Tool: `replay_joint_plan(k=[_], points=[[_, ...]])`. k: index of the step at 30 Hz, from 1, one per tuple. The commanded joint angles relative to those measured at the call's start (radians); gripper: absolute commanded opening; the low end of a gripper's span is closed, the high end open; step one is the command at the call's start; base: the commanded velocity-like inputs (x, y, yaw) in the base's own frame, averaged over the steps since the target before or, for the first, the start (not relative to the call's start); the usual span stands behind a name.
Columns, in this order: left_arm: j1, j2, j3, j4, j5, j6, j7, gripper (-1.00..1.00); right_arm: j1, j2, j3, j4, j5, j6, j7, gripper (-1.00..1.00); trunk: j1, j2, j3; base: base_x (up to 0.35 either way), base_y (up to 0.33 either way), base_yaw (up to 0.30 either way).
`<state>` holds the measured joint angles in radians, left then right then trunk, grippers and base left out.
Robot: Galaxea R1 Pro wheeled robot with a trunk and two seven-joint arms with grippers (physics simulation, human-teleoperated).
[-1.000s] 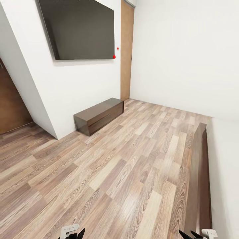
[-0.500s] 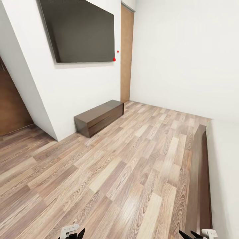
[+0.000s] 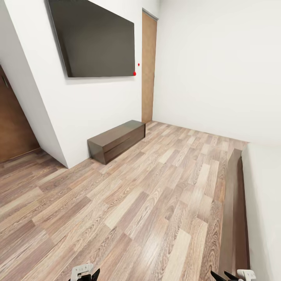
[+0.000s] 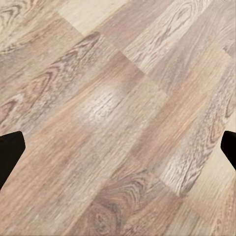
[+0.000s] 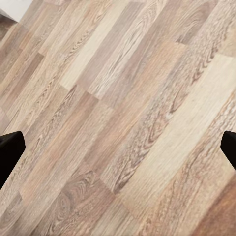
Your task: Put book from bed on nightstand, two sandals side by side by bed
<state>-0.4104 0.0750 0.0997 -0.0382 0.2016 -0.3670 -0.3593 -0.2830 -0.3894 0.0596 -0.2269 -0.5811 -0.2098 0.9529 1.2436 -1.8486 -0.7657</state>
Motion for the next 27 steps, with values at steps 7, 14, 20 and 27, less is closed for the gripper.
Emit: replay_joint_plan(k=[7, 14, 20, 27], points=[[-0.001, 0.0, 0.008, 0.001, 0.004, 0.0, -0.009, 1.0, -0.001, -0.001, 0.006, 0.001, -0.005, -0.006, 0.001, 1.0, 0.0, 0.0, 0.001, 0.0, 0.0, 0.0], [-0.001, 0.0, 0.008, 0.001, 0.004, 0.001, -0.009, 1.0, -0.001, -0.001, 0.006, 0.001, -0.005, -0.006, 0.001, 1.0, 0.0, 0.0, 0.009, 0.0, 0.0, 0.0], [-0.001, 0.0, 0.008, 0.001, 0.003, 0.001, -0.009, 1.0, -0.001, -0.001, 0.006, 0.001, -0.005, -0.006, 0.001, 1.0, 0.0, 0.0, 0.017, 0.0, 0.0, 0.0], [-0.001, 0.0, 0.008, 0.001, 0.004, 0.001, -0.009, 1.0, -0.001, -0.001, 0.006, 0.001, -0.005, -0.006, 0.001, 1.0, 0.0, 0.0, 0.019, 0.032, 0.0, 0.0]])
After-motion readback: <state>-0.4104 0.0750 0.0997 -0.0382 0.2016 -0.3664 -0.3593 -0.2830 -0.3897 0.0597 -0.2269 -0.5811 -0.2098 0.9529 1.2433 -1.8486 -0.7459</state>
